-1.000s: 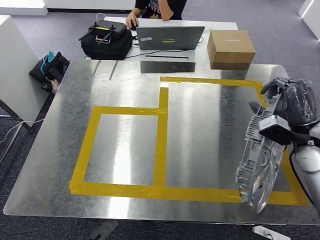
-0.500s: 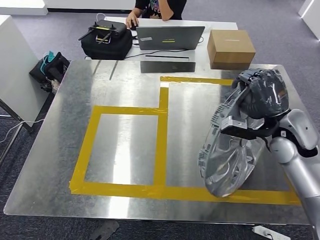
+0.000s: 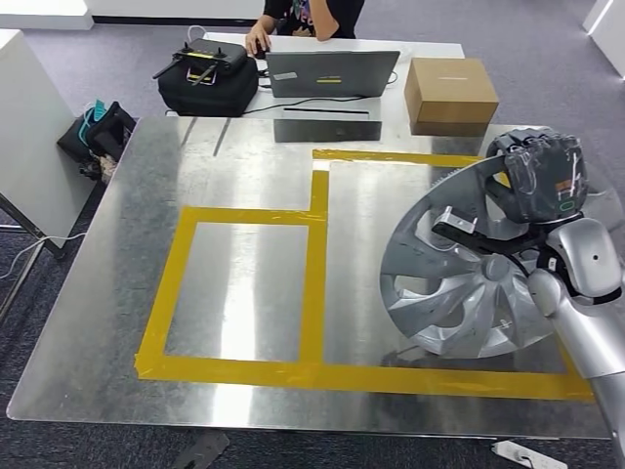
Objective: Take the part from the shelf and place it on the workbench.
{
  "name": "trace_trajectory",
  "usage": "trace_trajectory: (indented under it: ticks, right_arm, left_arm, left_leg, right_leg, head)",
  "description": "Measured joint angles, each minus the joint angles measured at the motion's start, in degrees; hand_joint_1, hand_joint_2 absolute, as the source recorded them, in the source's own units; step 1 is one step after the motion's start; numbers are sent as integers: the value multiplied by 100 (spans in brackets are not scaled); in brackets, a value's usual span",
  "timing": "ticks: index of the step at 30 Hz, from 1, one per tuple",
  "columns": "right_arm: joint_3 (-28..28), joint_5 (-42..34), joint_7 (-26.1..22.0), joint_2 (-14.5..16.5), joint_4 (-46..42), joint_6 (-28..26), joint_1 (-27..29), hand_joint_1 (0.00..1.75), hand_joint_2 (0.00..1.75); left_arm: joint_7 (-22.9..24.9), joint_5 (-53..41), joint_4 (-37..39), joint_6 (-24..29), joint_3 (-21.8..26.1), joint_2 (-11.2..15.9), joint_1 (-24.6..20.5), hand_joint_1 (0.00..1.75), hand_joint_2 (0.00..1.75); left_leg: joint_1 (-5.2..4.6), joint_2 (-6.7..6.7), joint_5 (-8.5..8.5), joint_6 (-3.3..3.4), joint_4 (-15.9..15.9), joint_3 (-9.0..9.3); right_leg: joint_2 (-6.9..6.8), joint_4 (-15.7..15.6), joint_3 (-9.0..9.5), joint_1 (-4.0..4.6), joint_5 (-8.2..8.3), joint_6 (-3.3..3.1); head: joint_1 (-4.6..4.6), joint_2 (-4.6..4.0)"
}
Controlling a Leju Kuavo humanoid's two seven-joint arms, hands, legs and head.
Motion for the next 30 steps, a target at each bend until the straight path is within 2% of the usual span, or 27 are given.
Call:
trace_trajectory:
  ticks: [12, 16, 25, 30]
  right_arm:
    - [-48, -1, 13, 0, 156, 1, -11, 175, 175]
    - [-84, -78, -40, 0, 176, 27, -5, 0, 0]
    - [-161, -229, -199, 2, 191, 75, 25, 0, 0]
    - [-164, -201, -106, 4, 201, 272, 32, 0, 0]
  left_arm:
    - [0, 2, -1, 2, 1, 1, 0, 0, 175]
    - [-1, -3, -1, 45, 1, 1, 1, 0, 175]
    - [18, 2, -1, 229, 10, 19, 0, 0, 175]
    - [175, -50, 0, 290, 10, 28, 4, 0, 175]
  left_leg:
    - [0, 0, 0, 0, 0, 0]
    - [0, 0, 0, 0, 0, 0]
    - [0, 0, 0, 0, 0, -1]
    - [0, 0, 1, 0, 0, -5]
  right_leg:
    - [0, 0, 0, 0, 0, 0]
    - [0, 0, 0, 0, 2, 1]
    - [0, 0, -1, 0, 2, 1]
    - [0, 1, -3, 0, 2, 1]
  head:
    - [0, 0]
    - [-1, 0]
    - [0, 0]
    - [0, 0]
